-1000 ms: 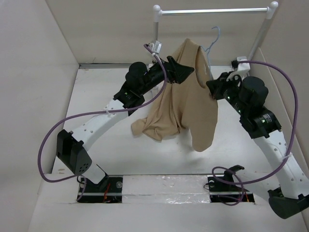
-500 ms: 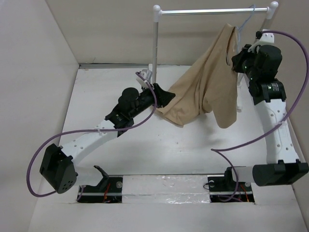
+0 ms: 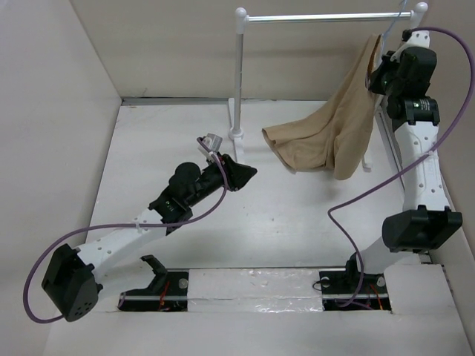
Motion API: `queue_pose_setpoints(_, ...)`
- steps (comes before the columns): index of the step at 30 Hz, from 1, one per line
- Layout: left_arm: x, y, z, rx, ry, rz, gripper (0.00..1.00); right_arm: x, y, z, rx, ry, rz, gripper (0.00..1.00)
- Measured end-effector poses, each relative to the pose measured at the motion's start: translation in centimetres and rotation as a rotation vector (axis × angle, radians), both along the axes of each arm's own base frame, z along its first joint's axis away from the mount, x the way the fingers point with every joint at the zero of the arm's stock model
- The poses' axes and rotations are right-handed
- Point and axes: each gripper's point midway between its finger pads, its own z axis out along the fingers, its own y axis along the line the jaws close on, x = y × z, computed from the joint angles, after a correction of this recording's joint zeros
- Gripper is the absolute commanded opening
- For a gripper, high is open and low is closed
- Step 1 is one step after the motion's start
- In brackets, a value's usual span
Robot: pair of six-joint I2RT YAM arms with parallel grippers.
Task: Place the t-shirt on the hanger
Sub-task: Place the hanger at the clothesline.
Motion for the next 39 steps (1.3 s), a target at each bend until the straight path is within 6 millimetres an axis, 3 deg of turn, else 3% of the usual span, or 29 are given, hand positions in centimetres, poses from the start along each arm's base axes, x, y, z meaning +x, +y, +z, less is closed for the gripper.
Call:
queue_pose_setpoints(7, -3.3, -2.5, -0.5, 0.046, -0.028, -0.059, 0.28, 2.1, -0.6, 1.6, -0.028, -0.025, -0.012, 0.0)
queue_pose_setpoints(11, -3.0, -2.0, -0.4, 0.046, -0.032, -0.025, 0.31, 3.0, -0.8, 0.6, -0.034, -0.005, -0.012, 0.0)
queue_pose_setpoints(17, -3.1, -1.5, 0.5, 0.026, -0.047, -0.01, 0.32, 3.5, -1.6, -2.8, -0.033, 0.055, -0.036, 0.0)
queue_pose_setpoints(23, -3.2, -1.4, -0.1, 0.035, -0.037, -0.012, 0.36, 3.9, -2.1, -4.0, -0.032, 0.059, -0.047, 0.0)
queue_pose_setpoints(25, -3.2, -1.4, -0.1, 0.033, -0.036, -0.01, 0.42, 3.9, -2.4, -4.5, -0.032, 0.061, -0.052, 0.1)
queue_pose_setpoints(26, -3.2, -1.4, -0.1, 0.032, -0.034, -0.009, 0.44, 3.8, -2.4, -4.5, -0.029, 0.058, -0.053, 0.32)
queue_pose_setpoints(29, -3.2, -1.1, -0.3, 0.03, -0.026, 0.004, 0.52, 3.2, -2.5, -4.9, -0.014, 0.063, -0.061, 0.66)
queue_pose_setpoints(33, -3.1, 0.1, -0.7, 0.037, -0.006, 0.053, 0.59, 1.6, -2.3, -4.3, 0.004, 0.048, -0.063, 0.81)
queue_pose_setpoints(39, -2.6, 2.3, -0.1, 0.039, 0.002, 0.155, 0.66, -2.6, -1.3, 1.4, 0.028, -0.084, -0.047, 0.85)
